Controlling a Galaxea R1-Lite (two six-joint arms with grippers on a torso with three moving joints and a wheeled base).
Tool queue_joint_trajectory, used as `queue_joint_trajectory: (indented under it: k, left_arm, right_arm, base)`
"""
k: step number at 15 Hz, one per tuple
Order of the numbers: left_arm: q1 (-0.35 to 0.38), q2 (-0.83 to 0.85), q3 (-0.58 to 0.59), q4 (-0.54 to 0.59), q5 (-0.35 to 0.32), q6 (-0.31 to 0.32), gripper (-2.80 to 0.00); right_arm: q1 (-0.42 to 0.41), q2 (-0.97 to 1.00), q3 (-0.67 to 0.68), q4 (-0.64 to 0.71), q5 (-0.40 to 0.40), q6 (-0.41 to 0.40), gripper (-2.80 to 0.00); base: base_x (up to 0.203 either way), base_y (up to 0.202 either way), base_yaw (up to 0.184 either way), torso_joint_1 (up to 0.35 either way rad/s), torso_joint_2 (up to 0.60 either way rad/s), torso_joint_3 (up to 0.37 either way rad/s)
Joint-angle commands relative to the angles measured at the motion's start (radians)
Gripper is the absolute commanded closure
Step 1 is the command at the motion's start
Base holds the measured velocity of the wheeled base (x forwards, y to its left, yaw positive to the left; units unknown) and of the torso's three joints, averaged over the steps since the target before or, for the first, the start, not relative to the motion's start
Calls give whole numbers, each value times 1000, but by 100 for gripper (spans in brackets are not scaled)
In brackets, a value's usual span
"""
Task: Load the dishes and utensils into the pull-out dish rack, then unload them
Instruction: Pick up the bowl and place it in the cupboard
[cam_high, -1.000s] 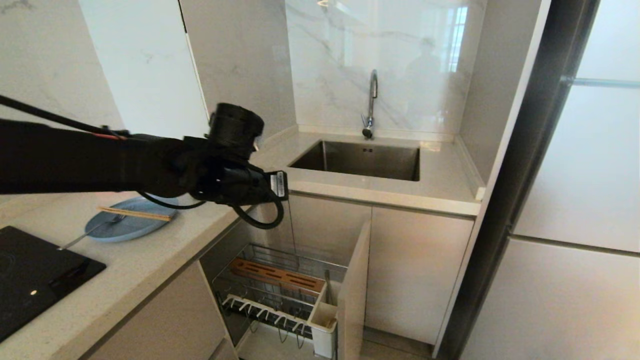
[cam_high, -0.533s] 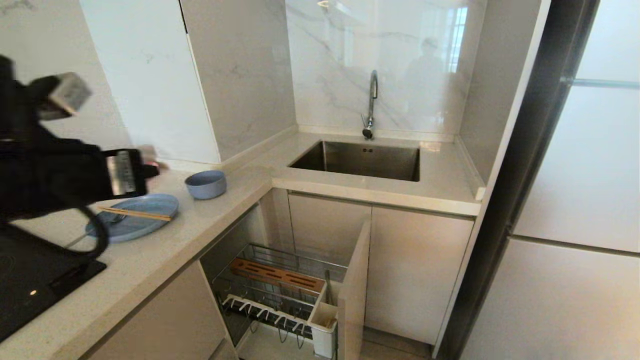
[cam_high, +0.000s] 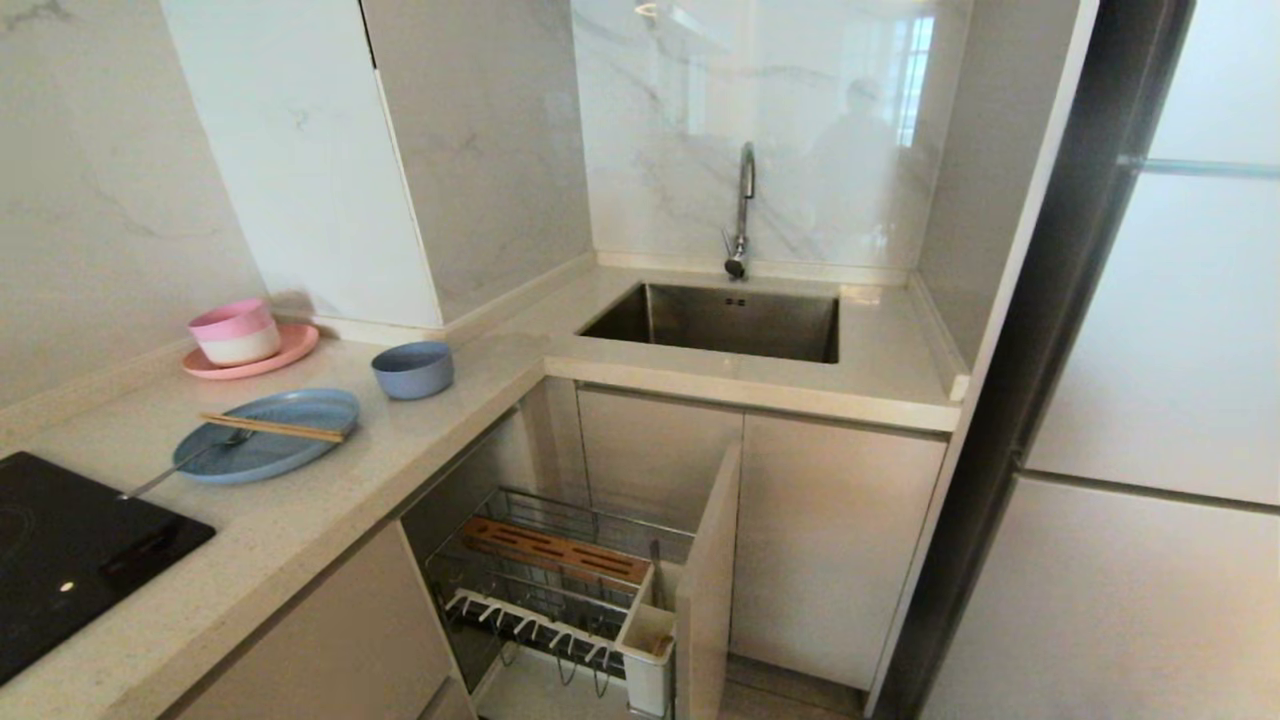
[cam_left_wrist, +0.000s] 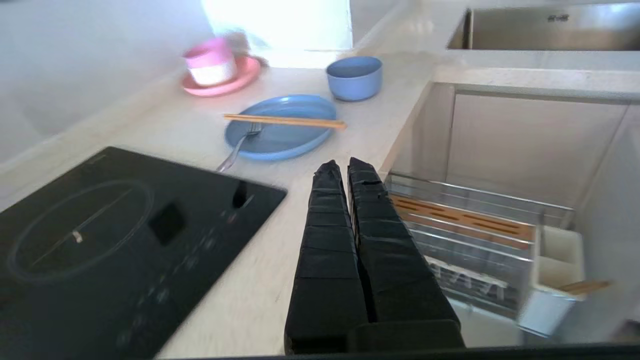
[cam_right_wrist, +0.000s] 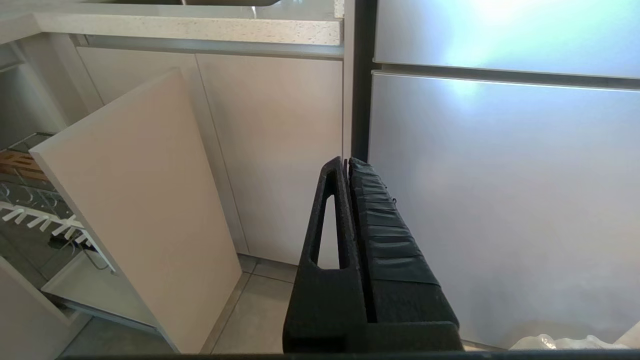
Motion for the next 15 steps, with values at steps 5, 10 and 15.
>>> queue_joint_trajectory:
  k: [5,10,15]
  left_arm:
    - [8,-272,407,-229,-98,3,0]
    - [-28,-424,544,-254,-158,-21,0]
    - [-37,-508,538,-41,-184,-112,0]
  right_arm:
    - [0,0,0,0,0,0,0]
    - [0,0,0,0,0,0,0]
    - [0,1,0,0,0,0,0]
  base:
    - [0,0,0,0,0,0]
    - [0,0,0,0,0,0]
    - [0,0,0,0,0,0]
